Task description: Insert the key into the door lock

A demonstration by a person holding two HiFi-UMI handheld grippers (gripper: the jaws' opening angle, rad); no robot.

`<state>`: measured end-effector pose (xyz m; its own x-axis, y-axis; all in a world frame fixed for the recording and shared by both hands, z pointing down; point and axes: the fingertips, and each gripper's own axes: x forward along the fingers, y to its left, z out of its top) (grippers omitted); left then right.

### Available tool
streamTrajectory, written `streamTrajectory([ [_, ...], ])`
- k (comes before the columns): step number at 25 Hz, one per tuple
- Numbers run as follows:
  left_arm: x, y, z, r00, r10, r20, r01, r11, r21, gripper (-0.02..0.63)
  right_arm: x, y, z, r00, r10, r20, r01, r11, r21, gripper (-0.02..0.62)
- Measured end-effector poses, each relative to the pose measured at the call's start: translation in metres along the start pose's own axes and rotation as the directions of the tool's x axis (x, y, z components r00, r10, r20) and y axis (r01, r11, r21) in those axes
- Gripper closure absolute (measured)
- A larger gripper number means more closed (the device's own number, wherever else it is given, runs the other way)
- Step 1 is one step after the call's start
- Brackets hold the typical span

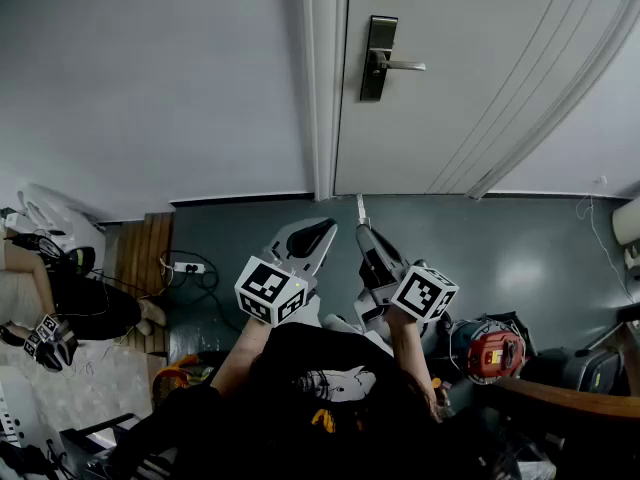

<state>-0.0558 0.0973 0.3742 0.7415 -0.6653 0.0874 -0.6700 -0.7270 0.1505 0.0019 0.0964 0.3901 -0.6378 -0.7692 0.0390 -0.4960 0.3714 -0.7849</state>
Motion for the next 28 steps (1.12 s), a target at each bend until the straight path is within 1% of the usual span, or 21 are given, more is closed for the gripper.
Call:
streamTrajectory([
  [7,-0.007,-0.004,0.000,1.000,0.008,-0.007,-0.008,1.000,0.019,0.591,-0.002,-0.003,0.001,0.999,0.021,0.029,-0.022,0.998,0.055,0.574],
  [11,-0.011,-0.003,0.000,1.000,0.021,-0.010,-0.021,0.999,0.028,0.591,0.000,-0.001,0.001,0.999,0.027,0.019,-0.028,0.998,0.050,0.574],
  [16,-0.008,0.002,0.001,0.999,0.030,-0.023,-0.029,0.999,0.037,0.591,0.004,-0.007,0.003,0.999,0.027,0.019,-0.028,0.997,0.070,0.574],
  [19,-0.002,0.009,0.002,0.999,0.032,-0.030,-0.030,0.999,0.039,0.591,0.009,-0.012,0.009,0.999,0.025,0.023,-0.026,0.997,0.072,0.574],
  [23,0.007,0.028,0.001,0.997,0.064,-0.047,-0.061,0.997,0.050,0.591,0.016,-0.022,0.016,1.000,0.023,0.022,-0.024,0.997,0.074,0.574],
  [25,0.014,0.036,0.001,0.996,0.072,-0.049,-0.070,0.997,0.044,0.591,0.019,-0.030,0.020,1.000,0.016,0.020,-0.018,0.997,0.080,0.574],
  [28,0.030,0.048,-0.001,0.996,0.066,-0.053,-0.064,0.998,0.027,0.591,0.028,-0.040,0.028,1.000,0.010,0.020,-0.012,0.995,0.095,0.574],
])
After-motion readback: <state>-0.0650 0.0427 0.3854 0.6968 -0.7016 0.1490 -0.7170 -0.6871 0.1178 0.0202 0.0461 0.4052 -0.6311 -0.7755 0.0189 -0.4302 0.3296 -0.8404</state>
